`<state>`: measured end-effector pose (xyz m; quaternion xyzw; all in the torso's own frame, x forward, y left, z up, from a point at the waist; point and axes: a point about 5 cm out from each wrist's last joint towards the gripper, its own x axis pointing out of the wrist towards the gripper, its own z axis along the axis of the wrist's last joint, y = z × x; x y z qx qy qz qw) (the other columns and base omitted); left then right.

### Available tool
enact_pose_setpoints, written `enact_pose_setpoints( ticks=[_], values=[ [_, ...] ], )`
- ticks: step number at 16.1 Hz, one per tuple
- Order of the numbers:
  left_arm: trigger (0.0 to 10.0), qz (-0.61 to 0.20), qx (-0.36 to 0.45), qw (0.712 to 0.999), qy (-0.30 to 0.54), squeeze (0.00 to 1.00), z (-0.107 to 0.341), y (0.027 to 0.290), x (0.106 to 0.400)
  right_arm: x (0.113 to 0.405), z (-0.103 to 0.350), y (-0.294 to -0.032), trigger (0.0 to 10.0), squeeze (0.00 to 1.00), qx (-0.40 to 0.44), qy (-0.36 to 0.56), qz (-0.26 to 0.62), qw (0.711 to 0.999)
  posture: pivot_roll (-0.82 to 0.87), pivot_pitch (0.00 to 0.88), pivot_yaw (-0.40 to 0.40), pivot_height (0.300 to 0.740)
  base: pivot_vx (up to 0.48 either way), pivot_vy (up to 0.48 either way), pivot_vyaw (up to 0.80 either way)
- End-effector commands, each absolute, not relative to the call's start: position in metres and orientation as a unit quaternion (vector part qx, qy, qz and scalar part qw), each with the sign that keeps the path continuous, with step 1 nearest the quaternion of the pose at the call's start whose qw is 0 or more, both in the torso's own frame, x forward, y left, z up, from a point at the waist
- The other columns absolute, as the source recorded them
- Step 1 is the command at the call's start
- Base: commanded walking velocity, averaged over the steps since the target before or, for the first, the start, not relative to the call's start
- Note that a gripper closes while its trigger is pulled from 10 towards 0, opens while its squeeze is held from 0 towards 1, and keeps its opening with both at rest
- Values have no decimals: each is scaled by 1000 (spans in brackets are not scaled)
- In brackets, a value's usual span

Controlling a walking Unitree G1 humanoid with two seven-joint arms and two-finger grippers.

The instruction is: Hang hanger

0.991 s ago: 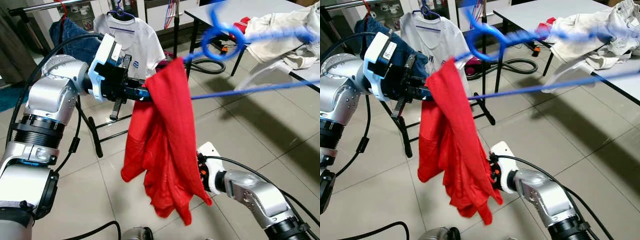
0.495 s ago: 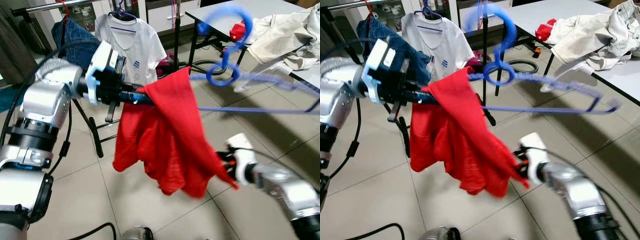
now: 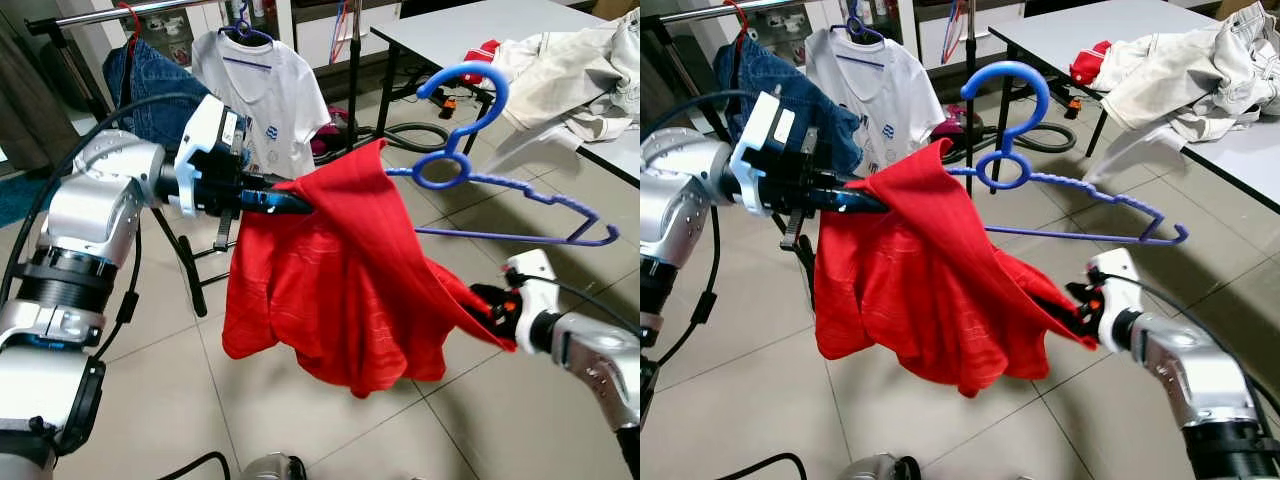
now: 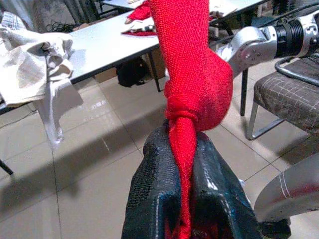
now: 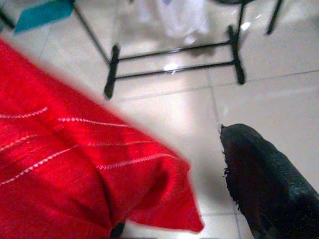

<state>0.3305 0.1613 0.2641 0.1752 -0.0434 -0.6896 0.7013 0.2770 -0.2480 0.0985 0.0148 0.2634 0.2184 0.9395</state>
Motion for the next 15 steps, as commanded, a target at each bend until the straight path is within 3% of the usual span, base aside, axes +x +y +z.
enact_pose_setpoints(
  ticks=[1, 3, 6, 8, 13, 14, 15],
  values=[
    [0, -648, 192, 729, -105, 0, 293, 181, 328, 270, 90, -278, 0, 0, 32, 286, 136, 948, -1, 55, 55, 740, 0, 0, 0],
    [0, -629, 190, 746, -111, 0, 290, 182, 328, 284, 108, -292, 0, 0, 176, 195, 50, 964, -1, 51, 52, 740, 0, 0, 0],
    [0, -609, 187, 763, -111, 0, 282, 185, 329, 286, 113, -303, 0, 0, 246, 160, 5, 956, -4, 53, 48, 740, 0, 0, 0],
    [0, -578, 192, 786, -107, 0, 278, 192, 332, 288, 120, -317, 0, 0, 317, 117, -45, 940, -5, 57, 44, 740, 0, 0, 0],
    [0, -558, 171, 805, -104, 0, 257, 197, 325, 296, 145, -332, 0, 0, 406, 41, -99, 908, -19, 57, 38, 740, 0, 0, 0],
    [0, -558, 154, 808, -109, 0, 250, 202, 317, 299, 153, -345, 0, 0, 465, 15, -136, 875, -26, 60, 35, 740, 0, 0, 0],
    [0, -562, 149, 807, -104, 0, 246, 206, 311, 300, 155, -350, 0, 0, 474, 15, -143, 869, -28, 62, 33, 740, 0, 0, 0]
  ],
)
